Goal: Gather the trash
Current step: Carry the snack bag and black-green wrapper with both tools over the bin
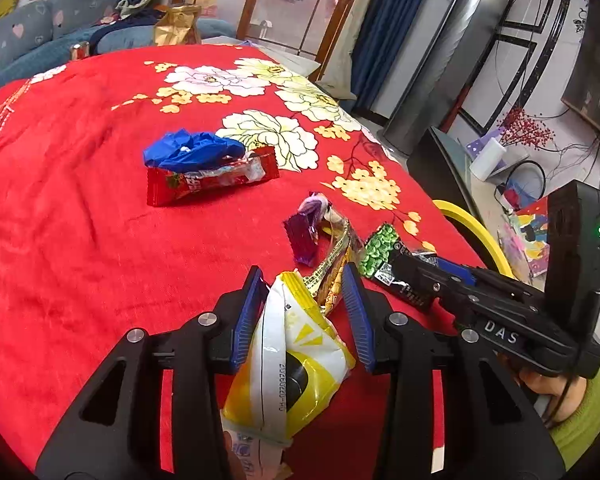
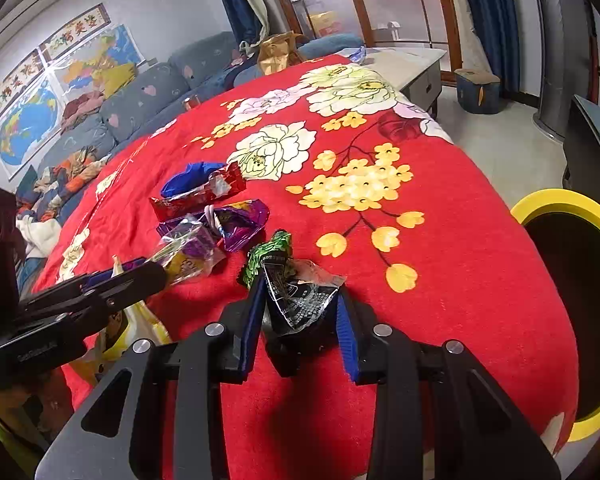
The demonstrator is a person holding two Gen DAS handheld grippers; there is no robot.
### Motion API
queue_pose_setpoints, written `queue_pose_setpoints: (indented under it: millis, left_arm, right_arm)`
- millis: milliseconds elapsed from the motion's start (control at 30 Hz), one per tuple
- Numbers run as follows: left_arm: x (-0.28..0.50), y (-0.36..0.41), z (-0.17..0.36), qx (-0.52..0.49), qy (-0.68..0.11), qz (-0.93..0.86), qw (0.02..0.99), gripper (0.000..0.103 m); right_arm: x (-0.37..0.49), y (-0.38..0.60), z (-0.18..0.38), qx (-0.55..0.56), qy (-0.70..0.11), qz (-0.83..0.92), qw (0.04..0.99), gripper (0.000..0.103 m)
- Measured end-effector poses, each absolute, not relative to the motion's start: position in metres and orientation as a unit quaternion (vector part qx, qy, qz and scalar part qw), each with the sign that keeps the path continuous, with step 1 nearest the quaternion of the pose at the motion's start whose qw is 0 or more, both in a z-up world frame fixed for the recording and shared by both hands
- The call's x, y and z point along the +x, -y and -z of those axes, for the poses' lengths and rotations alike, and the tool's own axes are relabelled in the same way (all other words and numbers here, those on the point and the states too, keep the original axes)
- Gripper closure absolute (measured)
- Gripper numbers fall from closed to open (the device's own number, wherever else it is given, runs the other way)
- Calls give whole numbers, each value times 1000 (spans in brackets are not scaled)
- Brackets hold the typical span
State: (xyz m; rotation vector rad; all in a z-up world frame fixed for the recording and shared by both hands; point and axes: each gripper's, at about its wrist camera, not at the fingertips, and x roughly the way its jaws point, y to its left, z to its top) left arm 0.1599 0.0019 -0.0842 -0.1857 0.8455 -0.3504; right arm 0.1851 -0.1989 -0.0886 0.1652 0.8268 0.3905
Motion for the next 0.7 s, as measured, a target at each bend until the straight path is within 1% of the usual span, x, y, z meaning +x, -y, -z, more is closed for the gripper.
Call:
queue_pose_setpoints:
  millis: [300,467,600,700]
  left_arm:
    - [152,-3,66,-92,-378,166,906,72]
    - [149,2,45,-90,-354,172,915,76]
    - [147,9,35,-86,-342,176,919,82]
    - [146,14,29,-86,-337,181,920,82]
  right_arm:
    - [182,203,81,86,-389,-188,898,72]
    - [179,208,74,89,-380,-186,902,72]
    - [178,213,70,93,-372,-184,905,72]
    - [177,218,65,96,-366,-181,908,72]
